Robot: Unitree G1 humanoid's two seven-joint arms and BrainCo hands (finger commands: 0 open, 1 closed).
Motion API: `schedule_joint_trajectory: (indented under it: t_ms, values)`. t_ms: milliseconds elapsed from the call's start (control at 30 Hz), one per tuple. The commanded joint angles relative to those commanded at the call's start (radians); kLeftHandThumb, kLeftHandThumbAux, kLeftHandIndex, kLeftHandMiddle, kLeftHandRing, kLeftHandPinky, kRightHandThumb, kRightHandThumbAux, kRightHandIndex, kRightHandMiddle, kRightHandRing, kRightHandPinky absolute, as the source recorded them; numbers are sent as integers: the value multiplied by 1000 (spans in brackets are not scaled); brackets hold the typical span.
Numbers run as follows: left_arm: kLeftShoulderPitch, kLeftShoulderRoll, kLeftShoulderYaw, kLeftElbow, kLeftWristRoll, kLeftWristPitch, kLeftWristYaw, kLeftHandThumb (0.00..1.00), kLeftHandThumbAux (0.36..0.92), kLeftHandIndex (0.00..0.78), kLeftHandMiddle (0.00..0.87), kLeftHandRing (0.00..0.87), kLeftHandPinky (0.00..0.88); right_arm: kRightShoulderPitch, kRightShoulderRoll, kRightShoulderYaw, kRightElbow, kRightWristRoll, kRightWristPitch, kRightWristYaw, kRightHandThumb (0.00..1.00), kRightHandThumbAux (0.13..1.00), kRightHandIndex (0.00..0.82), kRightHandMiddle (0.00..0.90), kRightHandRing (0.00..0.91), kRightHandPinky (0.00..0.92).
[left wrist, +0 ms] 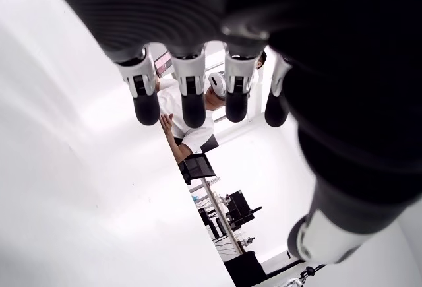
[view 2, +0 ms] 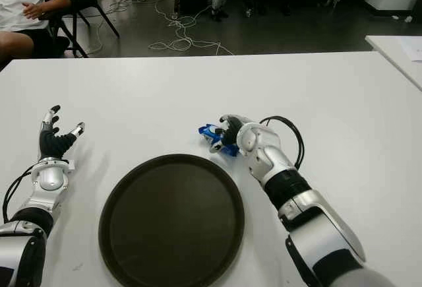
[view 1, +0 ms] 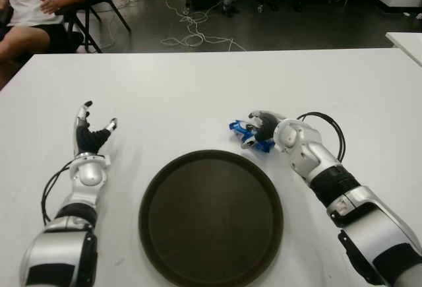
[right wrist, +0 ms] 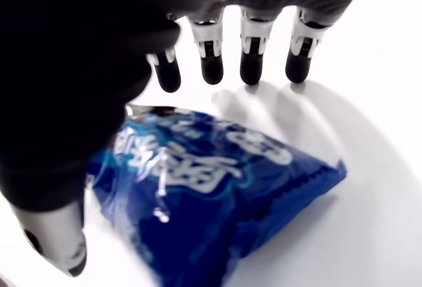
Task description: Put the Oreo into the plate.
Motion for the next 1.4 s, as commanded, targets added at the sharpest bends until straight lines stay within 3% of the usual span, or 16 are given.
schedule_joint_trajectory:
  t_ms: [433,1400]
  values:
    - [0,0,4,4,-7,9,-4,0,726,63,84,61,36,11,14,24,22,-22,-3,-63,0,713,38,78,56,0]
    - [1,2,-3,0,4,11,14,0,738,67,88,61,42,28,19,33,-18,-26,27,-52,0,698,8,32,16,0]
